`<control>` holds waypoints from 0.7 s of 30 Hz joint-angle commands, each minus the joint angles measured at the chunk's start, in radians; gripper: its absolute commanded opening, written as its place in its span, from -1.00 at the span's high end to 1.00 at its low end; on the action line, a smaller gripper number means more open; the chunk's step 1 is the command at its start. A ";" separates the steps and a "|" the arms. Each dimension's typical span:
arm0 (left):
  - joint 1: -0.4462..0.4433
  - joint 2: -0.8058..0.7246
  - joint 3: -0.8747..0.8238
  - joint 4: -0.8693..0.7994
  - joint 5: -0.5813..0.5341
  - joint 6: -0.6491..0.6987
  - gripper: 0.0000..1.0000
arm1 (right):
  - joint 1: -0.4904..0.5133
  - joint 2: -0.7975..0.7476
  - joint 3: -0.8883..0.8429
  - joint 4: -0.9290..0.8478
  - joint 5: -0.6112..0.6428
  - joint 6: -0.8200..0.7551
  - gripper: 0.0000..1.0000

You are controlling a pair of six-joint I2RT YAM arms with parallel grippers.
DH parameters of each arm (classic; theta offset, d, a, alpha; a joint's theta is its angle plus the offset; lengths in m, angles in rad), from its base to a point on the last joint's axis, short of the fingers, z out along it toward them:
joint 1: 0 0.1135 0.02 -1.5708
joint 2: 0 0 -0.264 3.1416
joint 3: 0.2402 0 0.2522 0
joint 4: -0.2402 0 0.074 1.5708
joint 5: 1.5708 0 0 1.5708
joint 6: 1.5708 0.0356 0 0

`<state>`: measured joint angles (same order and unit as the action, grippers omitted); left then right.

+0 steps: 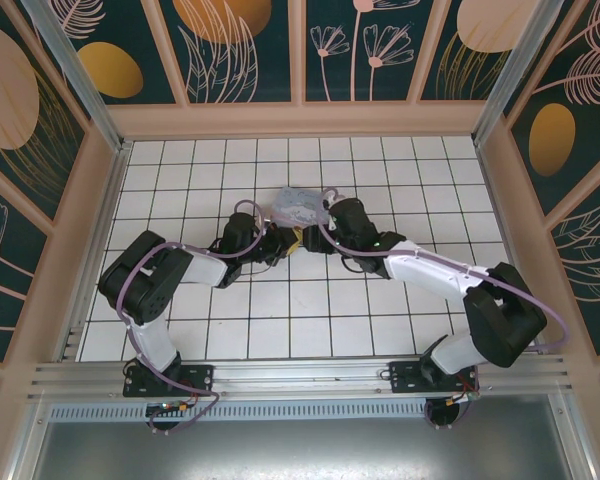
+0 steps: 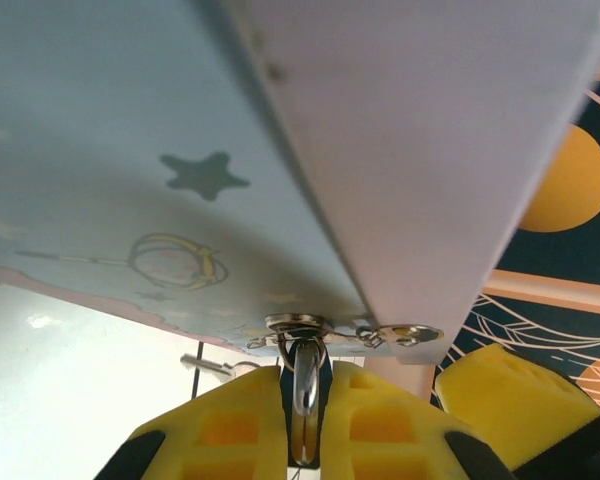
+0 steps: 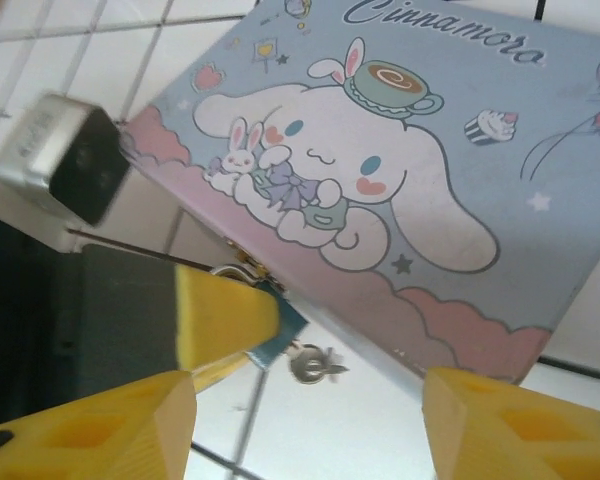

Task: Unlock the padlock with the key

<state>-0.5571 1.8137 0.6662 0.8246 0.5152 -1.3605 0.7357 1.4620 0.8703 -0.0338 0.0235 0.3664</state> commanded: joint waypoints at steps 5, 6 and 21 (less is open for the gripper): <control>0.002 -0.048 0.033 -0.005 0.029 0.007 1.00 | 0.065 0.020 0.053 -0.110 0.171 -0.288 0.01; 0.002 -0.050 0.033 -0.001 0.033 -0.002 1.00 | 0.067 0.018 0.066 -0.116 0.164 -0.298 0.02; 0.002 -0.094 0.053 -0.024 0.060 -0.034 1.00 | 0.084 0.037 0.040 -0.037 0.167 -0.360 0.12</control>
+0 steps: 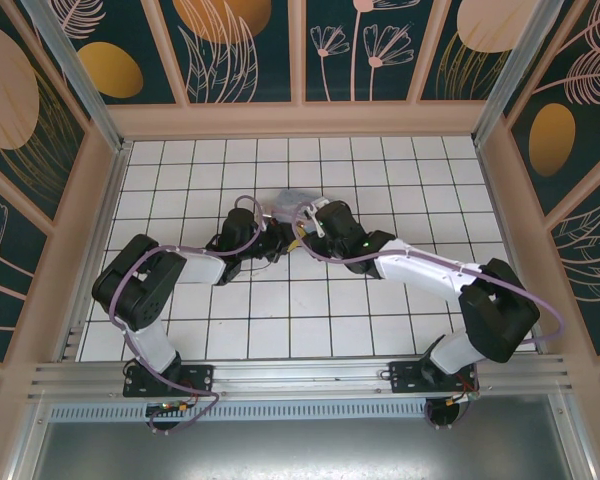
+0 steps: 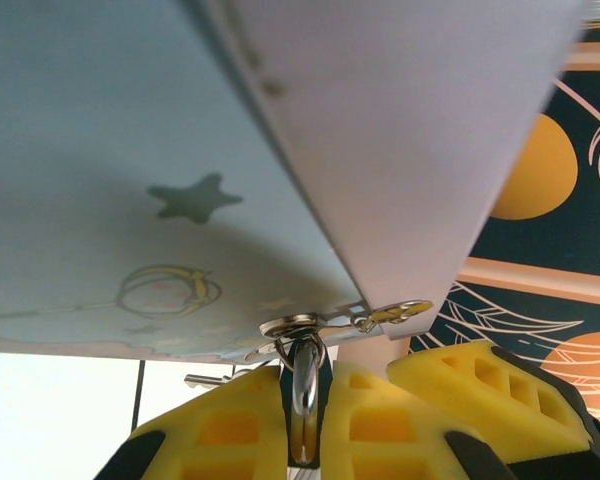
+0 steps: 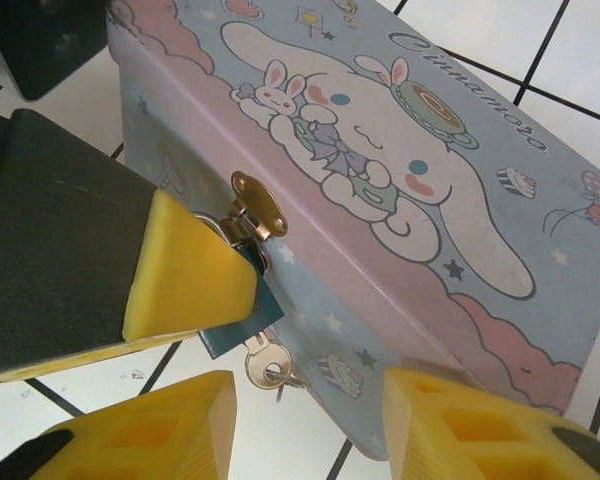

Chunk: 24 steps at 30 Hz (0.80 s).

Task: Unlock the padlock with the key

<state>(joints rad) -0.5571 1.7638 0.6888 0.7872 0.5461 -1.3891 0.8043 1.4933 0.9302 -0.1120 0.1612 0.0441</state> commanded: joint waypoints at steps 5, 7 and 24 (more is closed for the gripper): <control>0.003 -0.044 0.035 -0.004 0.030 0.002 1.00 | 0.037 0.026 -0.035 0.054 0.055 -0.067 0.06; 0.002 -0.043 0.038 -0.005 0.029 -0.001 1.00 | 0.046 0.040 -0.034 0.054 0.072 -0.077 0.04; 0.002 -0.041 0.042 -0.002 0.041 -0.001 1.00 | 0.040 0.127 0.000 0.088 0.183 -0.084 0.17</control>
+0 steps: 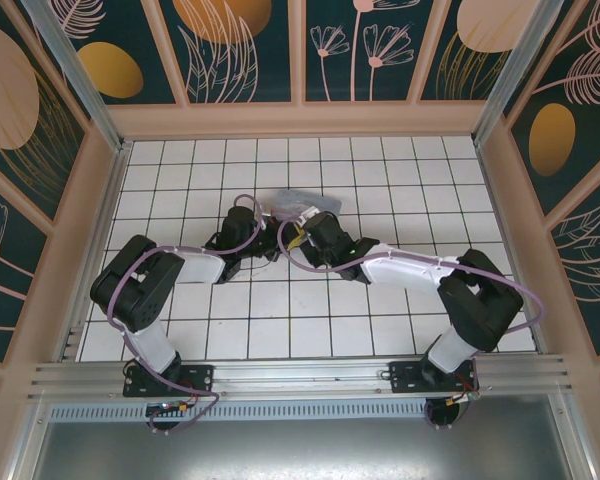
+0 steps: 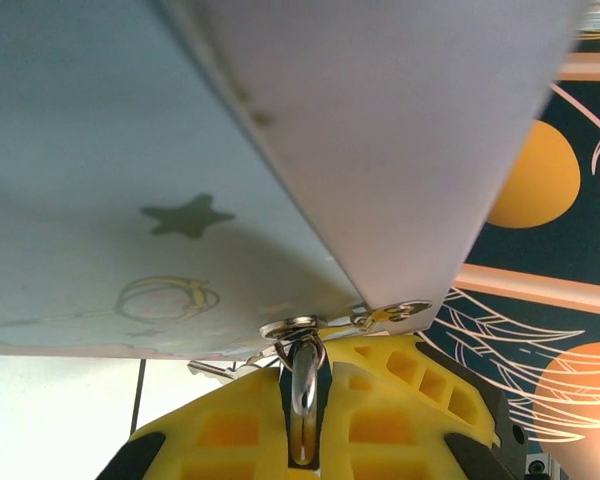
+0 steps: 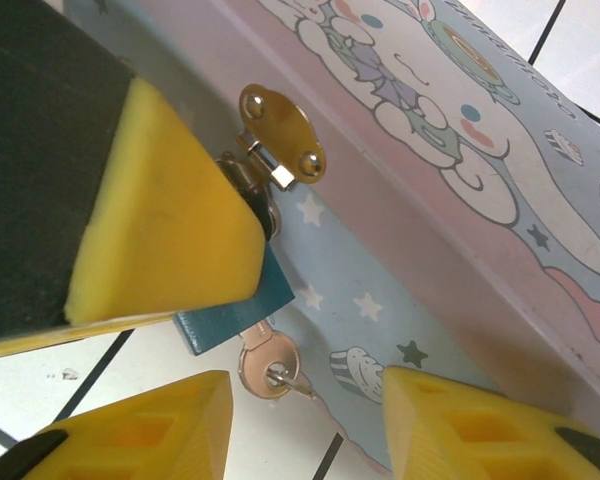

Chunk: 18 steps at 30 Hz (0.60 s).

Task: Unlock the padlock with the key

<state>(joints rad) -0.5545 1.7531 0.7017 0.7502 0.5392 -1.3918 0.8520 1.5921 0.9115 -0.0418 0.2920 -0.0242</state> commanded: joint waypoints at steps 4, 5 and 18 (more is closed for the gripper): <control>0.000 -0.032 0.025 0.034 0.049 0.002 1.00 | -0.020 0.039 0.037 0.029 0.060 -0.001 0.33; 0.000 -0.032 0.024 0.035 0.051 0.002 1.00 | -0.024 0.042 0.041 0.035 0.057 0.008 0.34; -0.002 -0.029 -0.001 0.067 0.060 -0.014 1.00 | -0.040 0.078 0.115 0.069 -0.135 0.171 1.00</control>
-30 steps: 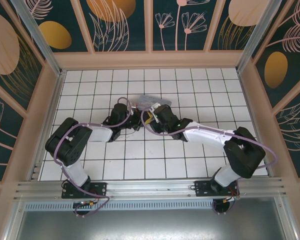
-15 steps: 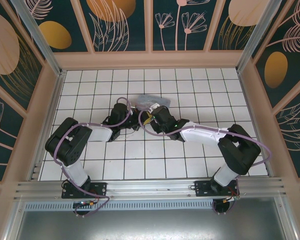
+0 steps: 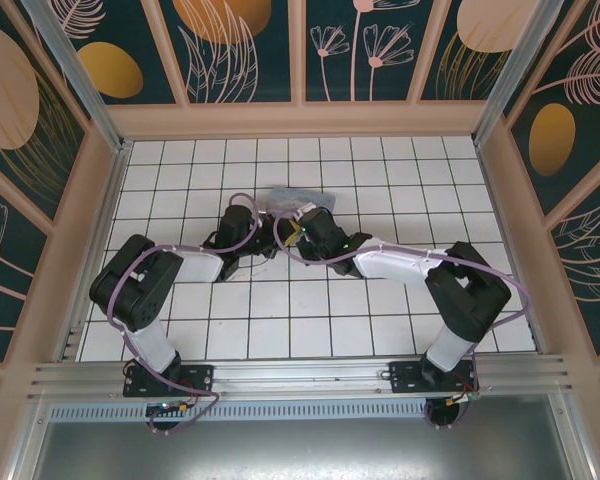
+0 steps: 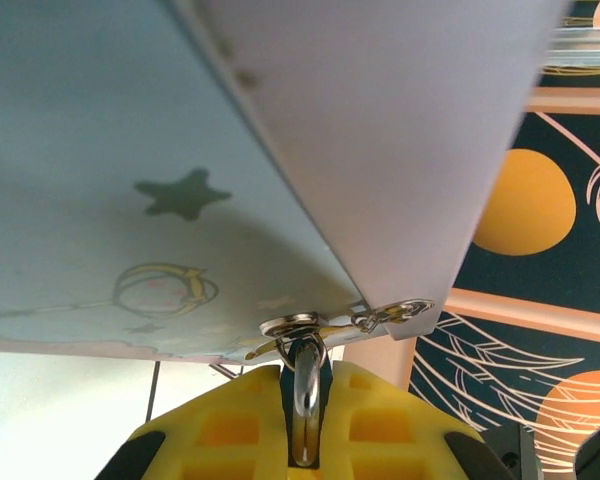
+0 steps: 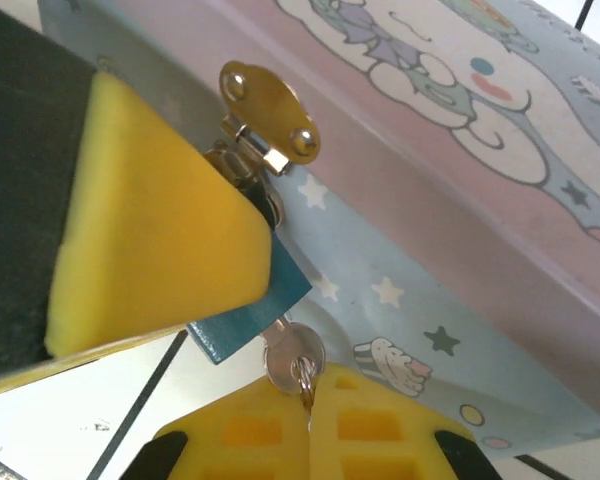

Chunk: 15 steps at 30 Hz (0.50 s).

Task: Unlock the padlock with the key

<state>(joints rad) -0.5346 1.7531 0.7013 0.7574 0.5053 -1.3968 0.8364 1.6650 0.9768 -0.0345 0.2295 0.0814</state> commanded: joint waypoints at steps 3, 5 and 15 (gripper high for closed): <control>-0.022 -0.024 -0.007 0.068 0.084 -0.010 1.00 | -0.054 -0.030 0.024 0.090 -0.180 0.124 1.00; -0.022 -0.018 -0.012 0.067 0.075 -0.008 1.00 | -0.078 -0.059 0.001 0.110 -0.256 0.152 1.00; -0.021 -0.009 -0.016 0.069 0.056 -0.002 1.00 | -0.146 -0.257 -0.165 0.173 -0.361 0.275 -0.17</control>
<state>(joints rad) -0.5499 1.7531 0.6949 0.7834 0.5259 -1.4033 0.6956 1.4574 0.8402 0.0704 -0.0967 0.3069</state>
